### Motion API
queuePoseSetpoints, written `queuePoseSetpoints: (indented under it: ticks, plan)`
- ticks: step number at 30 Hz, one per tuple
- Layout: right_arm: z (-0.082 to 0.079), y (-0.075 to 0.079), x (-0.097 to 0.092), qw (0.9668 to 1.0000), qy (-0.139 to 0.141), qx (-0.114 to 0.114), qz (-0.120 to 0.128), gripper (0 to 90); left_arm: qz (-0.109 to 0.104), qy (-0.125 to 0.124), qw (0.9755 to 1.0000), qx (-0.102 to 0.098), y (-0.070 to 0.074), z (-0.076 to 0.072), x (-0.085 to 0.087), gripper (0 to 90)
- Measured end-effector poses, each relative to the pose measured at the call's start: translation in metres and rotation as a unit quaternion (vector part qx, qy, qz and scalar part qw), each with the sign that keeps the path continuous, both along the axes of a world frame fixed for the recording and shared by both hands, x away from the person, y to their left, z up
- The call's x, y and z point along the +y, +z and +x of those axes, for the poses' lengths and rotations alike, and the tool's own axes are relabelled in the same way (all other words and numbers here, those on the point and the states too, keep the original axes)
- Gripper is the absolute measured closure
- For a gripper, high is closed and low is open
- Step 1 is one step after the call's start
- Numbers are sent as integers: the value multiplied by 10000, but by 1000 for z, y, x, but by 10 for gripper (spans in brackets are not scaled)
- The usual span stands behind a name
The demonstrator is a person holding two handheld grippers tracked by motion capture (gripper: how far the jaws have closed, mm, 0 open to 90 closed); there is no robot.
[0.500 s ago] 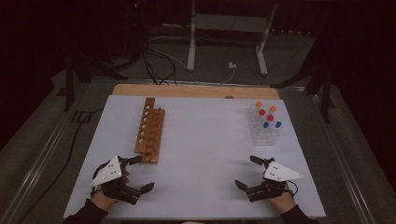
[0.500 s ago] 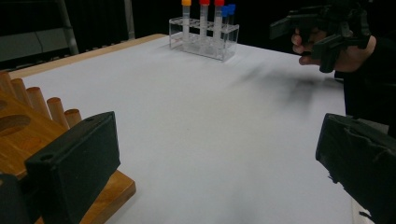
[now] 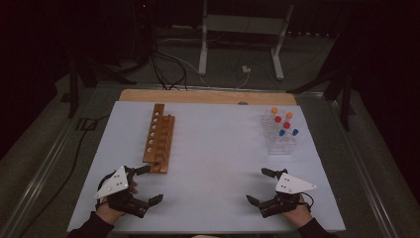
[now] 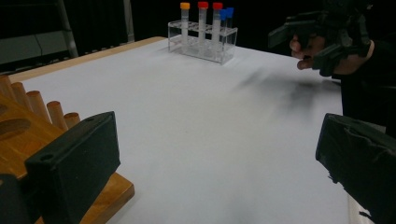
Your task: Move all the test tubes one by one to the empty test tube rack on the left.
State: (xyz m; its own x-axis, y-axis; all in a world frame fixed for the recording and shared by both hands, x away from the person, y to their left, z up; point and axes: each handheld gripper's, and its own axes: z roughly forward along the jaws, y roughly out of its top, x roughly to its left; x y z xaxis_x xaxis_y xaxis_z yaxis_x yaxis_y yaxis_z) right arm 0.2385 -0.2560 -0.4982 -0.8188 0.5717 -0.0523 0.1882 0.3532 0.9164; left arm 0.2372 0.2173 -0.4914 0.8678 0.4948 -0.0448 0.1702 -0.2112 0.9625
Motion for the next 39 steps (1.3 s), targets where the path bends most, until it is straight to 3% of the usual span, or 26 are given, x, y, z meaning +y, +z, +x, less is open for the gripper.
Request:
queuePoseSetpoints:
  ticks: [3,8,17,21,31,39]
  plan:
    - [-1,1,3,9999,14,-26,-130,0,-22,-1,10000,0,0,0,0,6]
    - [-2,6,4,9999,-15,-47,-94,0,-28,-12,10000,-17,0,0,0,6]
    - [2,28,3,9992,-210,-267,195,0,-41,4,10000,-30,1,0,1,5]
    - [7,36,0,9985,-361,-366,211,0,-51,3,10000,-22,1,0,1,6]
    - [20,53,-13,9950,-721,-600,335,0,-79,3,10000,-4,1,0,1,5]
    - [33,69,-27,9899,-1123,-803,335,0,-86,-7,10000,-9,1,0,1,6]
